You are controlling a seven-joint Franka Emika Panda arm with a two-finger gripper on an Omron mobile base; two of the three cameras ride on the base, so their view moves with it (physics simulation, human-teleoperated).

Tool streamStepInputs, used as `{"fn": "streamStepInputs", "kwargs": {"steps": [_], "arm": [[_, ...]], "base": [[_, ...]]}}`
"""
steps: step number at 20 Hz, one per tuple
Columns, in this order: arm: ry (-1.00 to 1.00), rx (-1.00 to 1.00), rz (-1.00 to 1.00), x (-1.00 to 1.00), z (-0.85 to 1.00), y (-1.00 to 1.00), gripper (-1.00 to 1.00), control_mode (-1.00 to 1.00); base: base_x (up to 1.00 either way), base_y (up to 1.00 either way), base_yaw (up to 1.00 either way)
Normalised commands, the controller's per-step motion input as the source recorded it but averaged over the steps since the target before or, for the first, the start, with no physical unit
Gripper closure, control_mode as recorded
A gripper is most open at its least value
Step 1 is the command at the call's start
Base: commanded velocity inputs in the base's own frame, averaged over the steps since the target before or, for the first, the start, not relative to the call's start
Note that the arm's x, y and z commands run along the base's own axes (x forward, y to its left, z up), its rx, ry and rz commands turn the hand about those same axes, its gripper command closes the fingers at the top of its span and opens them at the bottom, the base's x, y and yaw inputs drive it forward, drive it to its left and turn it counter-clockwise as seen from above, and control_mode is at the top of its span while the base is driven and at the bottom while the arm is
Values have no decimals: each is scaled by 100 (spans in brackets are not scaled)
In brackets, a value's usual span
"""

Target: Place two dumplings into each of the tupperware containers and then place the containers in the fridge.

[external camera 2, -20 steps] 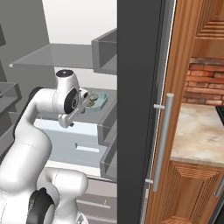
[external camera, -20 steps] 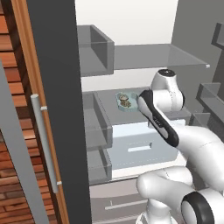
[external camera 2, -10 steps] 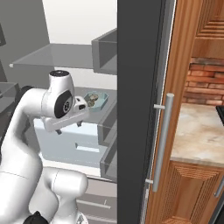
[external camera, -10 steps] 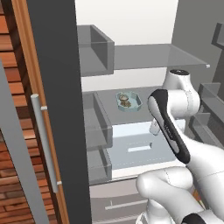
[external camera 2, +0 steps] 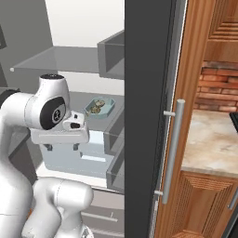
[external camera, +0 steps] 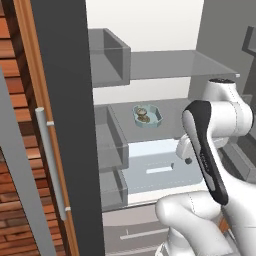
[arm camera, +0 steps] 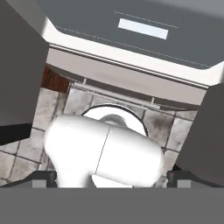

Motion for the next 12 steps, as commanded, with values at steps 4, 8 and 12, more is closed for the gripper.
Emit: {"fn": "streamStepInputs", "kwargs": {"steps": [4,8,12], "arm": [[2,-2,-12,-61,16,2,-100,-100],[2,-3,-9,-36,11,5,-100,-100],[0,0,-15,-22,0,0,-100,-100]], "base": [[0,0,0],[0,0,0],[0,0,0]]}}
